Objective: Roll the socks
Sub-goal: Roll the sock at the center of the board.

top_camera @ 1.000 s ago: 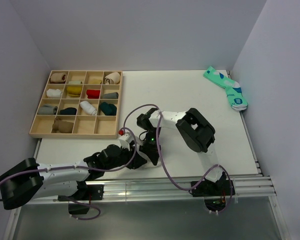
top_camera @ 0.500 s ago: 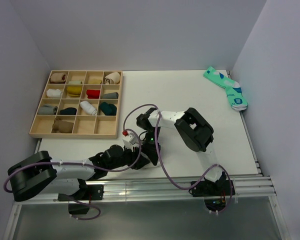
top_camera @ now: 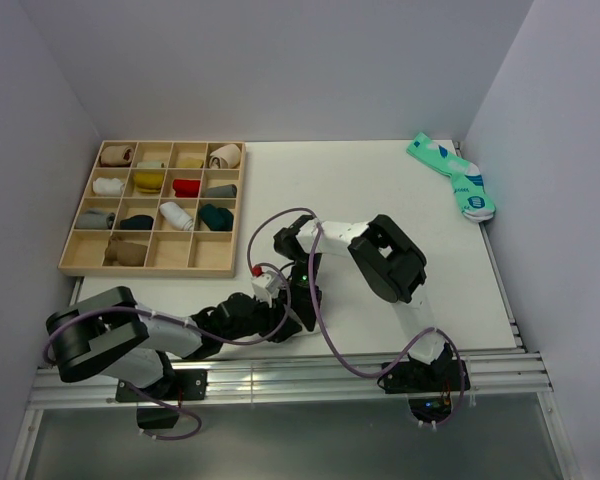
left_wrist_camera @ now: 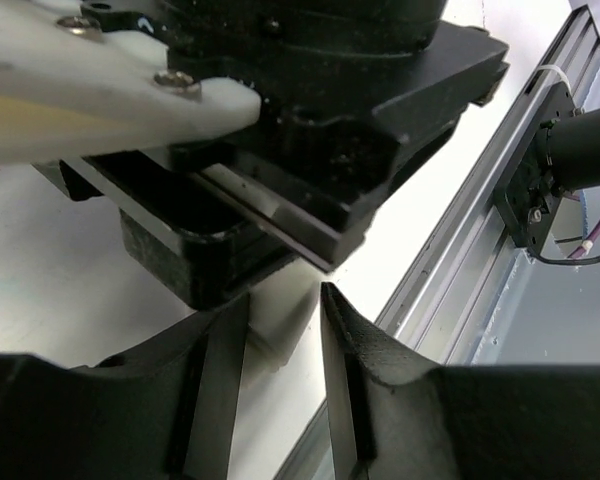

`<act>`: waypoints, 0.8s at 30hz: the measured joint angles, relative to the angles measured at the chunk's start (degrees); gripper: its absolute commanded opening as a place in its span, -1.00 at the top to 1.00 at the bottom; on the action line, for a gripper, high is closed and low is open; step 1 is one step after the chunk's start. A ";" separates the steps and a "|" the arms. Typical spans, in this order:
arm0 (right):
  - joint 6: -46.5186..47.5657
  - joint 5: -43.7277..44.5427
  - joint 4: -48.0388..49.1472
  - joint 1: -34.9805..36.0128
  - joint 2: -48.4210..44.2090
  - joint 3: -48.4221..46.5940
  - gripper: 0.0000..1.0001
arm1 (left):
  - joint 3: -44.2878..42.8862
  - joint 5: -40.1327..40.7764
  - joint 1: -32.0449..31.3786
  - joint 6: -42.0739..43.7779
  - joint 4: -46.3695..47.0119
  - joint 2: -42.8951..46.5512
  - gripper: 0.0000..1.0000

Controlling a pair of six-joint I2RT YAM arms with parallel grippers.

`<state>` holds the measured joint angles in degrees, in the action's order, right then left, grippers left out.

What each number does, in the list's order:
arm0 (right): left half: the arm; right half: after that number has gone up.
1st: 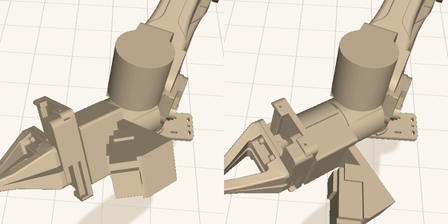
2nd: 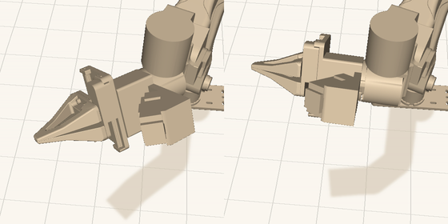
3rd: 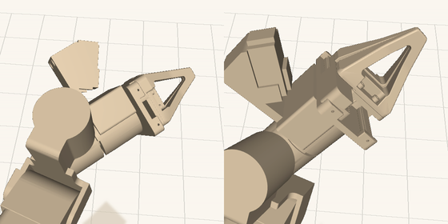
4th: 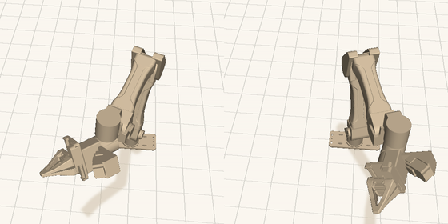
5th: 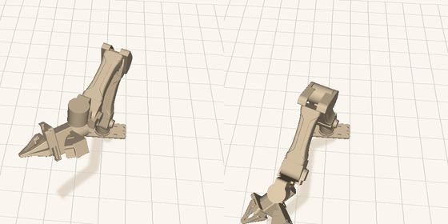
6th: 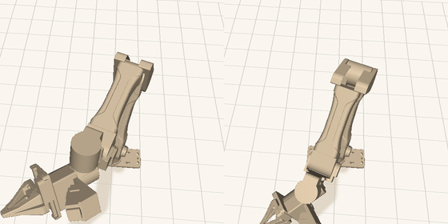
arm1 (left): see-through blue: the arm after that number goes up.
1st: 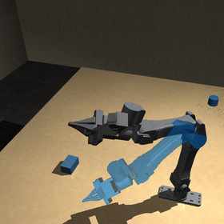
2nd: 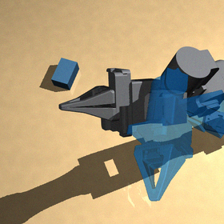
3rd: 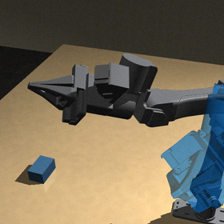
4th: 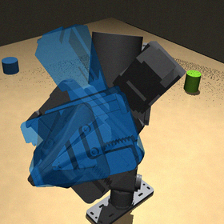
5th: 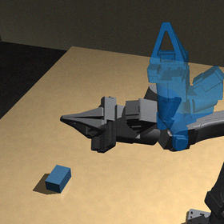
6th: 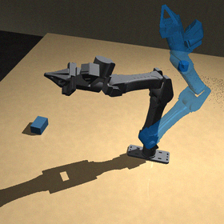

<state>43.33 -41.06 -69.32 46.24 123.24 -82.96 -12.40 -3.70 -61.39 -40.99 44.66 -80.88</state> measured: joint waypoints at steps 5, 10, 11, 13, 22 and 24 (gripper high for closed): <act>-0.04 0.22 -0.35 -0.02 0.00 0.02 0.86 | 0.00 0.09 -0.11 -0.22 2.38 -2.10 0.35; -0.55 0.44 -0.33 -0.13 -0.02 0.07 0.65 | -0.57 0.46 -0.22 -0.66 2.47 -3.21 0.77; -0.79 0.59 -0.33 -0.15 -0.04 0.11 0.62 | -0.85 0.48 -0.26 -0.76 2.43 -3.43 0.82; -1.60 1.03 0.00 -0.24 -0.48 0.66 0.54 | -1.25 0.52 -0.33 -1.20 2.47 -4.00 0.99; -6.67 2.86 4.37 -0.87 -5.53 4.66 -0.04 | -1.70 1.05 -0.79 -4.26 3.58 -5.60 0.99; -7.76 4.83 7.08 -1.25 -7.04 5.55 -0.09 | -1.73 1.18 -0.81 -4.85 3.98 -5.99 0.99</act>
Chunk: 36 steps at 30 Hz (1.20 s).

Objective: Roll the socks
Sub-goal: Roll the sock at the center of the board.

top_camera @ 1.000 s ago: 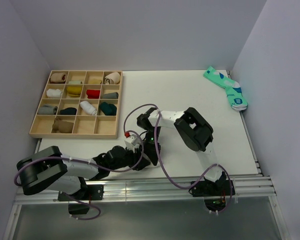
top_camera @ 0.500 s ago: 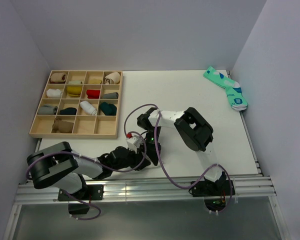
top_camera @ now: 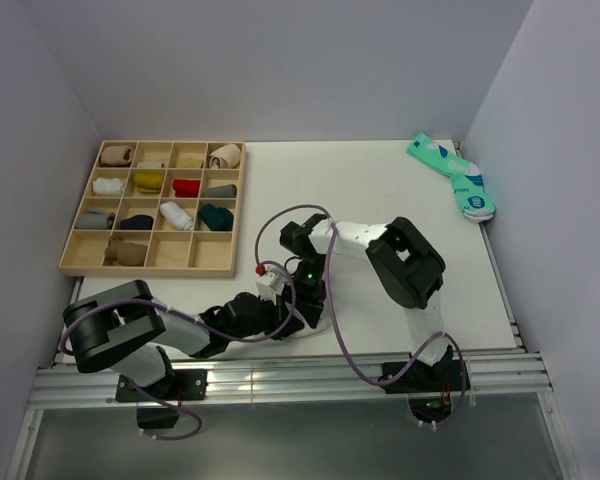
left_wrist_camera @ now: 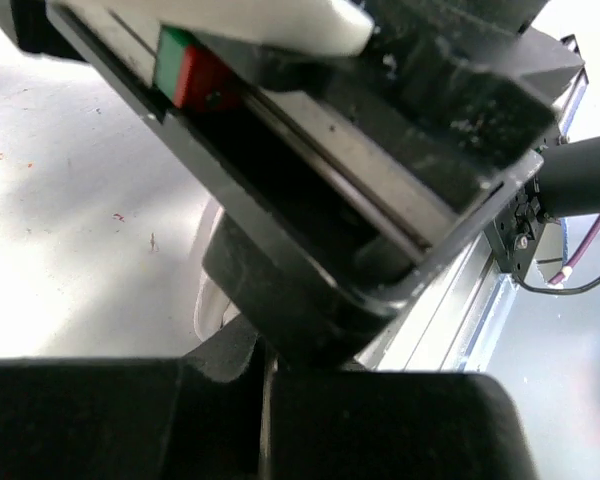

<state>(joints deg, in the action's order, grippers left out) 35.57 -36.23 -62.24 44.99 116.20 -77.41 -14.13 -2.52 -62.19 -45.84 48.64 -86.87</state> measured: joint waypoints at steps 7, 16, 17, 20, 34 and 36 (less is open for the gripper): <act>-4.59 3.08 5.46 -0.02 -4.76 5.03 -0.17 | -0.92 -0.02 -0.57 0.50 -0.33 -0.35 0.99; -6.75 6.32 8.09 -1.31 -8.48 8.13 -0.29 | -2.43 0.33 -1.11 0.07 -1.51 -0.85 0.99; -6.91 5.99 8.37 -2.25 -8.74 8.13 -0.29 | -1.92 0.57 -1.03 -1.27 -1.70 -1.07 0.99; -7.67 6.12 9.18 -4.76 -10.12 8.09 -0.28 | -1.38 1.09 -0.68 -4.57 -1.25 -1.29 0.99; -8.09 8.41 13.92 -8.39 -17.05 9.62 -0.30 | -4.90 1.25 -0.81 -8.55 -7.91 -1.20 0.99; -7.10 7.56 13.90 -10.38 -18.64 9.62 -0.27 | -6.21 1.11 -0.83 -8.98 -10.58 -1.01 0.99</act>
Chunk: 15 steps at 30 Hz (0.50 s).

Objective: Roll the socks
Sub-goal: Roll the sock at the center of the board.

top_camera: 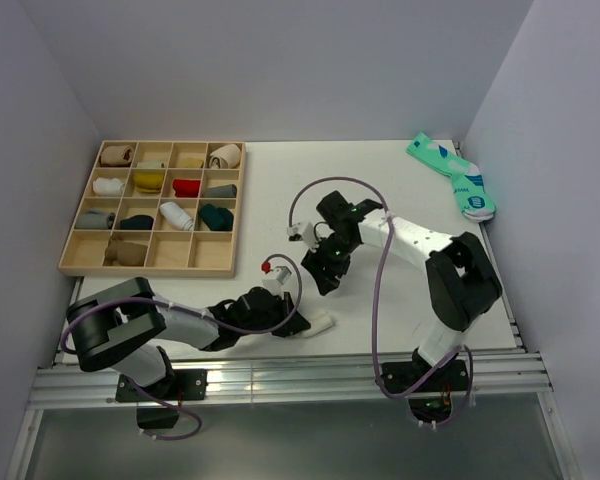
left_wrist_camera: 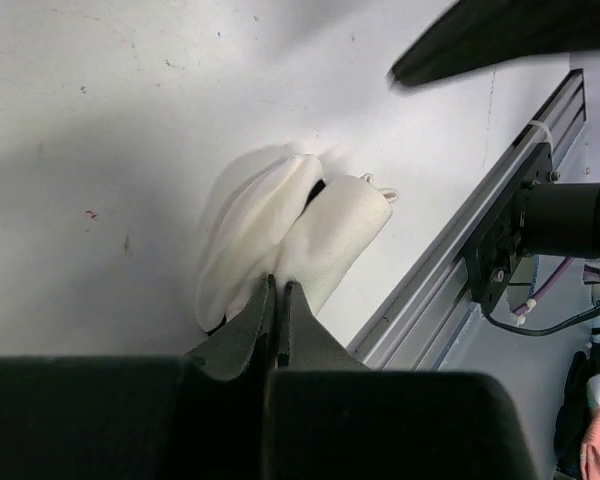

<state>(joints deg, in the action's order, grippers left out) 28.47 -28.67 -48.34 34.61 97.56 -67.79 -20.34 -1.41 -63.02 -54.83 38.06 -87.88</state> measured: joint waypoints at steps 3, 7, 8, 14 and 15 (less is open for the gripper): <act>1.97 -1.77 -0.07 -3.91 -2.10 0.00 -0.23 | -2.27 -0.81 0.17 -0.57 -4.09 -0.02 0.99; 5.51 -3.78 0.22 -9.01 -5.79 2.05 -0.21 | -4.81 -3.13 1.40 -1.55 -9.22 -0.04 0.99; 6.60 -3.98 0.55 -9.84 -7.26 3.39 -0.21 | -5.27 -3.69 1.73 -1.73 -10.21 -0.04 0.99; 12.81 -5.31 1.49 -10.47 -18.36 11.85 -0.20 | -8.44 -9.09 4.94 -1.86 -17.27 -0.15 0.99; 13.84 -5.55 1.57 -10.38 -19.76 12.68 -0.20 | -8.94 -10.14 5.64 -1.84 -18.53 -0.15 0.99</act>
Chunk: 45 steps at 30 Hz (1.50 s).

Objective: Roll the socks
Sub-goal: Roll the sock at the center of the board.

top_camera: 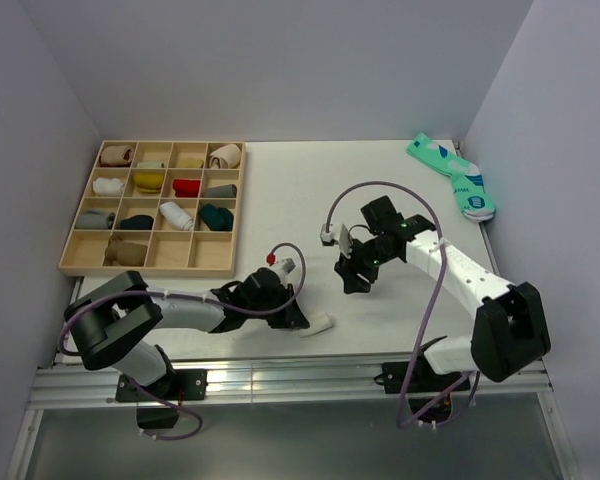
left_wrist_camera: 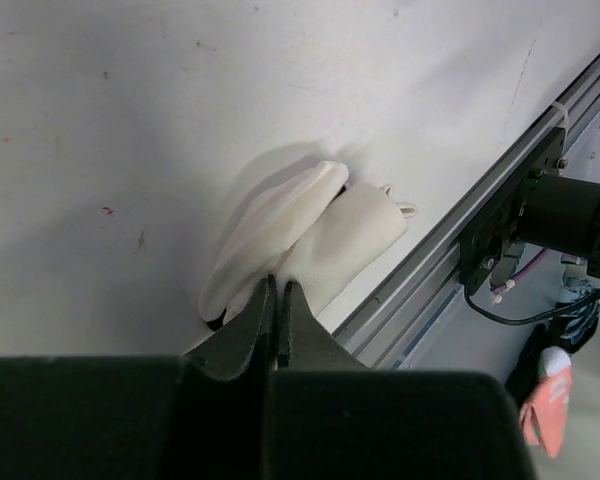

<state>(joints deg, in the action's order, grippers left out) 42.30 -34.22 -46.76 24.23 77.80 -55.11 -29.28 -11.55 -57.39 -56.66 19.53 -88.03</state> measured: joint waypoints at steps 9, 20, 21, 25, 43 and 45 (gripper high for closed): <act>6.95 0.61 5.86 6.62 -13.22 12.63 -0.20 | -5.35 -8.96 5.09 1.29 -9.42 -2.78 0.99; 6.78 7.78 15.30 23.08 -15.39 18.25 -0.15 | -11.45 -15.98 8.00 3.21 -16.87 -7.61 0.99; 6.75 8.52 16.28 24.13 -15.02 18.47 -0.14 | -11.98 -16.48 8.20 3.30 -17.42 -8.09 0.99; 6.56 10.88 18.73 28.59 -13.79 19.76 -0.10 | -13.70 -18.49 8.81 3.65 -18.80 -9.79 0.99; 4.42 20.20 28.04 37.13 -3.89 21.00 0.00 | -15.47 -22.10 10.54 4.92 -20.39 -12.02 0.99; 4.28 20.96 28.92 37.18 -2.64 20.79 0.10 | -15.47 -22.36 10.75 4.94 -20.20 -12.24 0.99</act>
<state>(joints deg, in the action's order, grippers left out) 46.59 -13.26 -17.85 61.41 75.16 -34.33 -44.75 -33.91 -46.63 -51.72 -0.67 -100.27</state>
